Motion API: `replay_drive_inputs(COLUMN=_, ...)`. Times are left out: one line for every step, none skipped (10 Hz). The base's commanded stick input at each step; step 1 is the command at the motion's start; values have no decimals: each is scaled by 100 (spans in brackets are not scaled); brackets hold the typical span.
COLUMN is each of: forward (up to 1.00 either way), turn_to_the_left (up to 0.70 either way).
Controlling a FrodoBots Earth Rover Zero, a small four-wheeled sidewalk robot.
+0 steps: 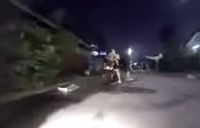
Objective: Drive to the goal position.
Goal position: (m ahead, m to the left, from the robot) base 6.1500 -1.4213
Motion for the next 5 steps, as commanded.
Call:
replay_drive_inputs(forward=85, turn_to_the_left=-30)
replay_drive_inputs(forward=85, turn_to_the_left=-30)
replay_drive_inputs(forward=85, turn_to_the_left=-30)
replay_drive_inputs(forward=85, turn_to_the_left=-30)
replay_drive_inputs(forward=85, turn_to_the_left=-30)
